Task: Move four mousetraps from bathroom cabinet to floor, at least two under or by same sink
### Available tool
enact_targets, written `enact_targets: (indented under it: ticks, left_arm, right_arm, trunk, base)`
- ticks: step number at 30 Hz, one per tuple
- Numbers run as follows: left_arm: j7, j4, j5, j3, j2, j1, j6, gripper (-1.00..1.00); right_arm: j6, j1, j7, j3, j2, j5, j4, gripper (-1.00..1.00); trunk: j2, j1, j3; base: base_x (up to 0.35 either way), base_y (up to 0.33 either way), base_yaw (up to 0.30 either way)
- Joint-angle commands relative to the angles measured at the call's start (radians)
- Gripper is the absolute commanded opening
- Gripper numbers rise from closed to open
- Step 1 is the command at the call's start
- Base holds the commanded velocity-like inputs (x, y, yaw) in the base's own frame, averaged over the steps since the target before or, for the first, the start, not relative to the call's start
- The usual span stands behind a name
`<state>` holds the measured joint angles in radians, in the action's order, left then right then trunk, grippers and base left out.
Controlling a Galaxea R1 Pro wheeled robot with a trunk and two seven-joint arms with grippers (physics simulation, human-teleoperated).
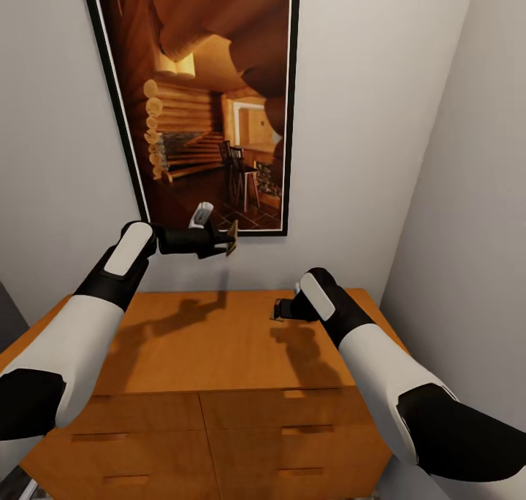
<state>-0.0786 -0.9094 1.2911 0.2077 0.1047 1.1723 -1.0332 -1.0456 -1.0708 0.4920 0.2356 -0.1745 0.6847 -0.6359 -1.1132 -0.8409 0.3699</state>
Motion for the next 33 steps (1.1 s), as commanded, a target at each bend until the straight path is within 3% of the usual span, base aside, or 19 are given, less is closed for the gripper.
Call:
enact_targets:
  ticks: [1,15,33]
  left_arm:
    - [-0.004,-0.004,0.008,0.003,0.001,0.001,-0.001,-1.0]
    - [0.063,-0.107,0.008,0.002,0.001,-0.039,-0.001,-1.0]
    - [0.066,-0.146,0.008,0.004,-0.001,-0.103,0.002,-1.0]
  right_arm:
    - [-0.002,-0.001,0.01,0.006,0.0,0.009,-0.001,1.0]
    - [-0.001,-0.001,0.01,0.117,0.0,0.009,-0.007,1.0]
    - [0.049,0.0,0.01,0.127,0.001,0.01,-0.005,1.0]
  trunk:
    - [-0.001,0.0,0.001]
    - [-0.001,0.0,0.001]
    - [-0.001,0.0,0.005]
  base:
    - [0.0,0.0,0.0]
    - [0.0,0.0,0.002]
    - [0.0,0.0,0.106]
